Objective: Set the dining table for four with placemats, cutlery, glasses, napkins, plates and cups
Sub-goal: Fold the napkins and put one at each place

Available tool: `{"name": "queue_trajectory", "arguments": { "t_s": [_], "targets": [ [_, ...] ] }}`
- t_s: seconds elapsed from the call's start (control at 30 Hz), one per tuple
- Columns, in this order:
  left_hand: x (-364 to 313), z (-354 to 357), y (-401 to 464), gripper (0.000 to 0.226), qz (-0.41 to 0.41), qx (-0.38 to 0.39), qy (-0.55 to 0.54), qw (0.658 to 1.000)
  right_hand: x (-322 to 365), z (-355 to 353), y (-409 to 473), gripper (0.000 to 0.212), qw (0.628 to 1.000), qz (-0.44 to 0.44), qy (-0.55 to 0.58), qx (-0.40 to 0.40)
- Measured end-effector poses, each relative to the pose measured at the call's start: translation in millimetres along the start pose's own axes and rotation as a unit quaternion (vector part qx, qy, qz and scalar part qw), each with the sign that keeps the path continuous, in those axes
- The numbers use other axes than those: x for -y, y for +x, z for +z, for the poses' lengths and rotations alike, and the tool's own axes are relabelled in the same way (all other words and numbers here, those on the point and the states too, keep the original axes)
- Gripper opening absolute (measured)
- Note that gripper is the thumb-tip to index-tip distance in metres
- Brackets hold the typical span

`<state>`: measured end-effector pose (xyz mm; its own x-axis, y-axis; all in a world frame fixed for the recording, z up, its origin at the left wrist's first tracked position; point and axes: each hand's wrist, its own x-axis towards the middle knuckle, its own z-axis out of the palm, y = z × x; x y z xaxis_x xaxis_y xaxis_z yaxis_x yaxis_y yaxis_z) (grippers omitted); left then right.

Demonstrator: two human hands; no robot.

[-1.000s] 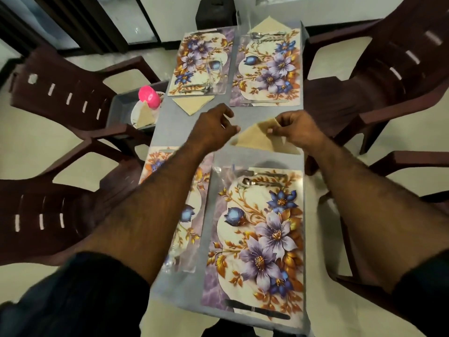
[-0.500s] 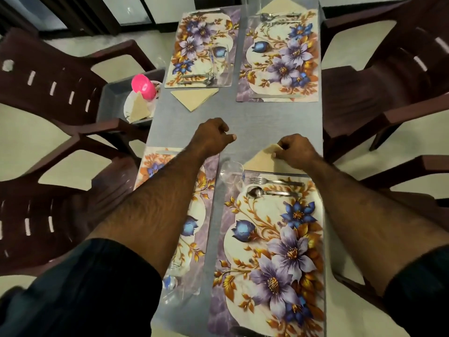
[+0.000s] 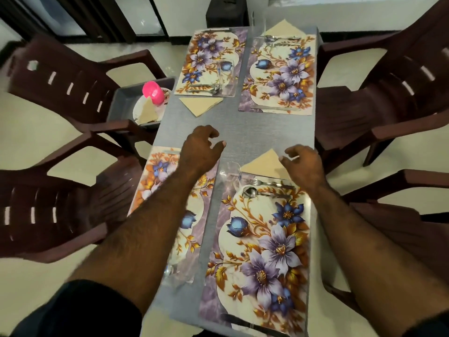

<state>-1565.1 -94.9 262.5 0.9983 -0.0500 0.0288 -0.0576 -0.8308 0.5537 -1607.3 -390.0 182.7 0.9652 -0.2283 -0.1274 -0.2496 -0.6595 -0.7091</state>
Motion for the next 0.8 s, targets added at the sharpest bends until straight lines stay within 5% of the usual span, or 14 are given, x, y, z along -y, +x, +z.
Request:
{"name": "queue_trajectory", "arguments": {
  "t_s": [0.2, 0.47, 0.8],
  "targets": [
    [-19.7, 5.5, -142.1, 0.024, 0.056, 0.008, -0.018, 0.998, 7.0, -4.2, -107.7, 0.024, 0.996, -0.066, 0.028, 0.059],
    [10.9, 9.7, -321.4, 0.03, -0.017, 0.083, -0.052, 0.995, 11.9, 36.6, -244.3, 0.02, 0.968, -0.137, -0.068, 0.198],
    [200.9, -49.3, -559.1, 0.031, -0.208, 0.079, -0.063, 0.973, 98.6, 183.1, -416.5, 0.025, 0.84, -0.309, -0.234, 0.38]
  ]
}}
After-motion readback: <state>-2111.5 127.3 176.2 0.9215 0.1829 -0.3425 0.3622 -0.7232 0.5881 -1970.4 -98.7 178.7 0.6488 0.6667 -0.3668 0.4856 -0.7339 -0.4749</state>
